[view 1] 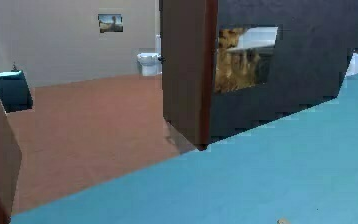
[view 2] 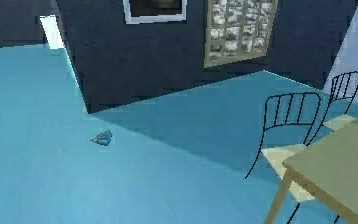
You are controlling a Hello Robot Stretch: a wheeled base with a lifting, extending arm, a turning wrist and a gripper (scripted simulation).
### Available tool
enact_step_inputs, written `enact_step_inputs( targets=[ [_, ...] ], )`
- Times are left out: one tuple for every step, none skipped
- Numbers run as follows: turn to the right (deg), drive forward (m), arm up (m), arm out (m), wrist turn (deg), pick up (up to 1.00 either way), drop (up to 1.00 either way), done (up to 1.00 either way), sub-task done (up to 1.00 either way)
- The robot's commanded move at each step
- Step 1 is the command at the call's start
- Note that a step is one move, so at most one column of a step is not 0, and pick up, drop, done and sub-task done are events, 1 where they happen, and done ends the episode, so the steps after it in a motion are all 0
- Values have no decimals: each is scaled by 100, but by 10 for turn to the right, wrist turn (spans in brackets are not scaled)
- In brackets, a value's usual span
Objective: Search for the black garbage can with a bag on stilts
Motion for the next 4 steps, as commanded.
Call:
enact_step_inputs(
  targets=[
    [-300,0,0,0,0,0,0,0,0],
    [0,25,0,0,0,0,0,0,0],
    [120,0,0,0,0,0,0,0,0],
    [0,100,0,0,0,0,0,0,0]
  ],
)
